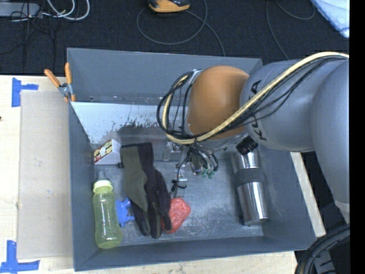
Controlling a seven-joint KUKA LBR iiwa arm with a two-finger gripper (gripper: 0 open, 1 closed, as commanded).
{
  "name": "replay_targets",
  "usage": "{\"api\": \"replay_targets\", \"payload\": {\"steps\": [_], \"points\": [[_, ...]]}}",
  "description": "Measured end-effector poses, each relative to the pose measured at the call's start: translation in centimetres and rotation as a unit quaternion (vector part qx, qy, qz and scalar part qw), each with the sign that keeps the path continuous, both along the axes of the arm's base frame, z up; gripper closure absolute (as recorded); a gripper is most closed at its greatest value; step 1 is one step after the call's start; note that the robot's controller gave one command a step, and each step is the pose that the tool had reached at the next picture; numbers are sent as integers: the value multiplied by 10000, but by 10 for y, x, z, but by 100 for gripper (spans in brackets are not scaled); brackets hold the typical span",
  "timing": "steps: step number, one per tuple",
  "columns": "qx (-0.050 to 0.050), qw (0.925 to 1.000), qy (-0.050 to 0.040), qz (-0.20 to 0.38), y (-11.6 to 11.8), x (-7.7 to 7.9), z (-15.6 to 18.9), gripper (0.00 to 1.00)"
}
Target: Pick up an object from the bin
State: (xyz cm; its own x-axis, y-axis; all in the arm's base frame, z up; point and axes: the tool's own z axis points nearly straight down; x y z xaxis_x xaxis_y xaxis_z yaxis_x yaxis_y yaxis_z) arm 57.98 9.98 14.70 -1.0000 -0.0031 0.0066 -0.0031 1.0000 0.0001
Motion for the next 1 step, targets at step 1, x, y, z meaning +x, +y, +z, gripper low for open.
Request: {"api": "replay_targets", "payload": {"steps": [1], "points": [[1,10000,-12,-84,-2,2,4,0]]}}
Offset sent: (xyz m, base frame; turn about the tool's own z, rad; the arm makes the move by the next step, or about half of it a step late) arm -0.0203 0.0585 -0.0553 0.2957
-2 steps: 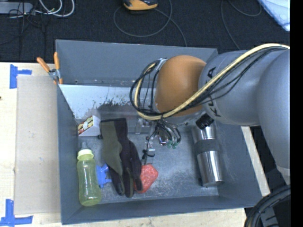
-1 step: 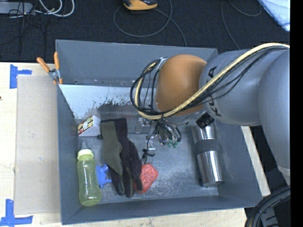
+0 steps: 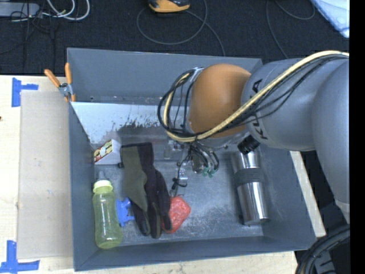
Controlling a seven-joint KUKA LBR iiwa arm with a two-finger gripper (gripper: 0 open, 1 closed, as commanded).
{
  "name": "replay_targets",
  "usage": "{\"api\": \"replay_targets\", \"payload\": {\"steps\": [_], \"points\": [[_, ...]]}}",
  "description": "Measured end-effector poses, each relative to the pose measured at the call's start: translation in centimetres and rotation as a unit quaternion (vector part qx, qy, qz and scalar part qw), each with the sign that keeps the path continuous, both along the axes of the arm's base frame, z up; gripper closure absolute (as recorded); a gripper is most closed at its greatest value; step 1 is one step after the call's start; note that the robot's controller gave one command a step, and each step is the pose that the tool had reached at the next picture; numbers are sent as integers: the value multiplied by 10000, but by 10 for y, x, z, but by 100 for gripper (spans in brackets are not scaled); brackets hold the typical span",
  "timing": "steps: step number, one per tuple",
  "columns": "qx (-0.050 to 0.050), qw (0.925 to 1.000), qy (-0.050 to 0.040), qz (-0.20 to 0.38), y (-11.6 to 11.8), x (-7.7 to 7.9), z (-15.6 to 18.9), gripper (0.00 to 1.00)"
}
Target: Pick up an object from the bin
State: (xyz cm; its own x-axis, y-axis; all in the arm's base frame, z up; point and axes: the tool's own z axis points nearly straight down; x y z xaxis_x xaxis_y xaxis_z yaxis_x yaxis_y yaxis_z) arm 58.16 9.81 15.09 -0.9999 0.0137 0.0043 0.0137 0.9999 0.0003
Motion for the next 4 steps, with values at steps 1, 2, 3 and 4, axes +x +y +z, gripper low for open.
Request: {"api": "replay_targets", "payload": {"steps": [1,2,3,4], "points": [[-9,9965,-1,-831,28,-10,-30,0],[-19,9923,16,-1234,57,-26,-65,0],[-28,9849,24,-1732,49,-45,-82,100],[-25,9847,24,-1743,49,-45,-82,100]]}}
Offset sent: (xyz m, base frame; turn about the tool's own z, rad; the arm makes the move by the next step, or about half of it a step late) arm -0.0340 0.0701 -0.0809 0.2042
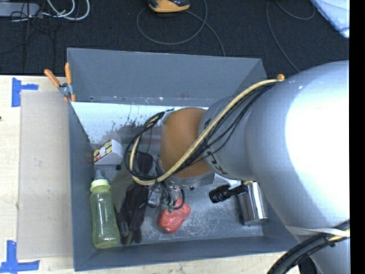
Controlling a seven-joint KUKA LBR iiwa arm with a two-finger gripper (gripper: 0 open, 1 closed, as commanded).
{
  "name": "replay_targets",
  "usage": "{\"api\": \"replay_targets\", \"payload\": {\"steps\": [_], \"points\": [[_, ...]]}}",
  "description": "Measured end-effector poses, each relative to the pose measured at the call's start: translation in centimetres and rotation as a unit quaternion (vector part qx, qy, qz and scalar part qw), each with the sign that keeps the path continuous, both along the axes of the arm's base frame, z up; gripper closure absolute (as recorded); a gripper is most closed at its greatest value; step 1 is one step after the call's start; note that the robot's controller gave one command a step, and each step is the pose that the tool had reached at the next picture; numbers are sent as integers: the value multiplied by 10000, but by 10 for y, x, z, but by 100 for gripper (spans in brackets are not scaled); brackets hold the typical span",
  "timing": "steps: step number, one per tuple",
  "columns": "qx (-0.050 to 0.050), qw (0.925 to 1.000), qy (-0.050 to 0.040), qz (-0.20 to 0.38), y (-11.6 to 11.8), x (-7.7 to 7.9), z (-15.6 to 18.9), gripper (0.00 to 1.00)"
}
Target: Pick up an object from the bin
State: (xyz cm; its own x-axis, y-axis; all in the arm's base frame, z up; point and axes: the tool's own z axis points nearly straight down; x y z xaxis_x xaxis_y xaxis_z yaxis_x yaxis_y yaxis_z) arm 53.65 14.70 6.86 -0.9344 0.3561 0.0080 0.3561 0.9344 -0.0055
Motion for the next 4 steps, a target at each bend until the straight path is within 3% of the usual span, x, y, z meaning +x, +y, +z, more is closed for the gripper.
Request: {"api": "replay_targets", "payload": {"steps": [4], "points": [[3,10000,-3,-25,0,0,0,100]]}}
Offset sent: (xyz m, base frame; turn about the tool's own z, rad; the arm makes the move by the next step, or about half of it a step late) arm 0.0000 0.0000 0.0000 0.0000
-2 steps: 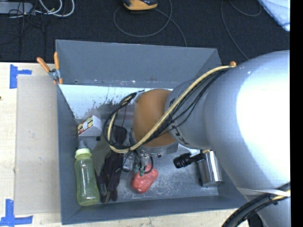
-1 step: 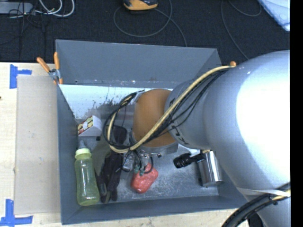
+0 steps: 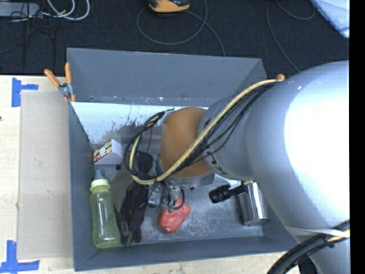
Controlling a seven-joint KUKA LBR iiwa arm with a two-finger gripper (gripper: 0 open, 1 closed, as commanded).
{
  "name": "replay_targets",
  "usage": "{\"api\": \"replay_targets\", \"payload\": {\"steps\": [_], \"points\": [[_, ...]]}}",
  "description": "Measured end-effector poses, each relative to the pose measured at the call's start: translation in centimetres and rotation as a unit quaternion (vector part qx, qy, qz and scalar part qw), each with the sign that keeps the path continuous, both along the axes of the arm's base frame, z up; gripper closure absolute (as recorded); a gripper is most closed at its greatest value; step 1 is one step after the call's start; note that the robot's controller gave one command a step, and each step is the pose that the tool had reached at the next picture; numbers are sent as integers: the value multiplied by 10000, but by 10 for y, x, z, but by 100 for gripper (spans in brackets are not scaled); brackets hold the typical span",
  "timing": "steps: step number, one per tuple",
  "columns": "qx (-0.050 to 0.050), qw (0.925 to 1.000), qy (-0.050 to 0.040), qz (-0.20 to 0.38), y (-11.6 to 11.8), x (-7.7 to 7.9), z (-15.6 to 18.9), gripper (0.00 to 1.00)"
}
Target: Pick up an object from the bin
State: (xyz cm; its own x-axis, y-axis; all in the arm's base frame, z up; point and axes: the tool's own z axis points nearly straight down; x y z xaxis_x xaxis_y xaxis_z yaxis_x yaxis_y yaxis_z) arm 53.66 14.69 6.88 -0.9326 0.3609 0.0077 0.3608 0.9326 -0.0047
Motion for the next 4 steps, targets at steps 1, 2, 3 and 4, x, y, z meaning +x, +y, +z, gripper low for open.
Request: {"api": "replay_targets", "payload": {"steps": [1,2,3,4], "points": [[0,10000,0,-3,0,0,0,100],[1,10000,-1,-6,0,0,0,100],[1,10000,-1,-7,0,0,0,100],[-18,10000,43,21,1,-3,43,100]]}}
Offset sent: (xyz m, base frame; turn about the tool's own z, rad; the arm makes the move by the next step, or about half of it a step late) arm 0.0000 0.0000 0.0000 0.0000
